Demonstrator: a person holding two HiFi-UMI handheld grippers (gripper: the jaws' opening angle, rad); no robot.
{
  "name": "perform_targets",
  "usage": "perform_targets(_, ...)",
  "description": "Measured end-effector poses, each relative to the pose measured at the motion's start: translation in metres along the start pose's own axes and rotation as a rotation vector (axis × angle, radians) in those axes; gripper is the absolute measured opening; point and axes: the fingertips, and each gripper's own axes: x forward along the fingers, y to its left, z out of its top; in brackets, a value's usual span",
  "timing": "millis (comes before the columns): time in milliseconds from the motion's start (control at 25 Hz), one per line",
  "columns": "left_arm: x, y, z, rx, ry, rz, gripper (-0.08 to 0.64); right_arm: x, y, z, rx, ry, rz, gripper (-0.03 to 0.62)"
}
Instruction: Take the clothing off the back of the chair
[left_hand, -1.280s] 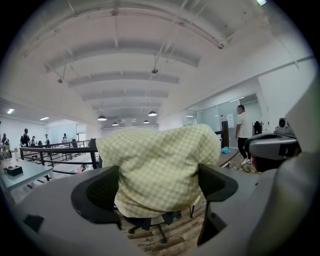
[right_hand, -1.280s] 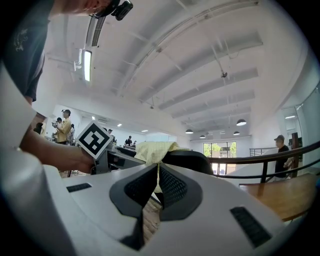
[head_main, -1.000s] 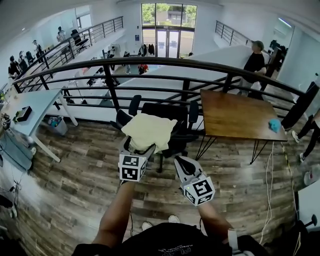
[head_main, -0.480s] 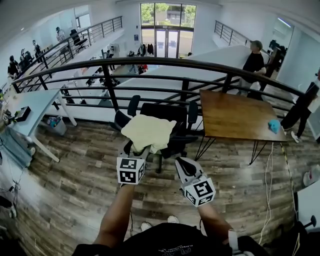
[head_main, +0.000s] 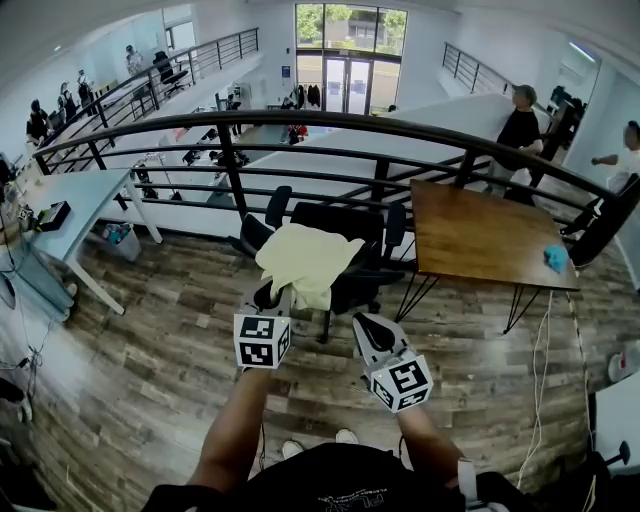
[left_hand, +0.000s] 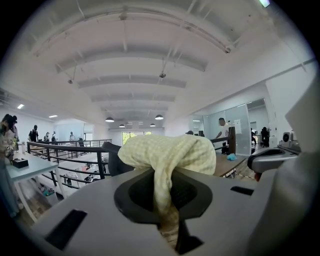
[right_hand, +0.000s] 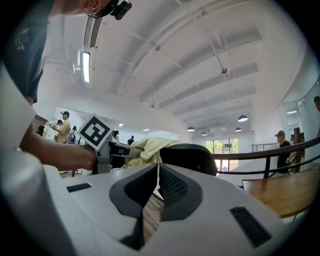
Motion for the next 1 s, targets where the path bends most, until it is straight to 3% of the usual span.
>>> perform_targets(440,-0.022,0.0,0.025,-0.009,-0.093,0.021,0.044,-0.007,0.001,0.003,-0.006,-0.004,-0.006,0.024)
perform_targets(760,-0.043,0.005,0.071,0.005,-0.207,0.03,0.043,-0.007,0.002,0.012,-0.031,-0.028,-0.008,0.024)
perform_targets(1000,-0.053,0.005,0.109,0.011,-0.267,0.021,0.043,-0.001,-0.003,0.047,-0.09,-0.085,-0.008,0.024)
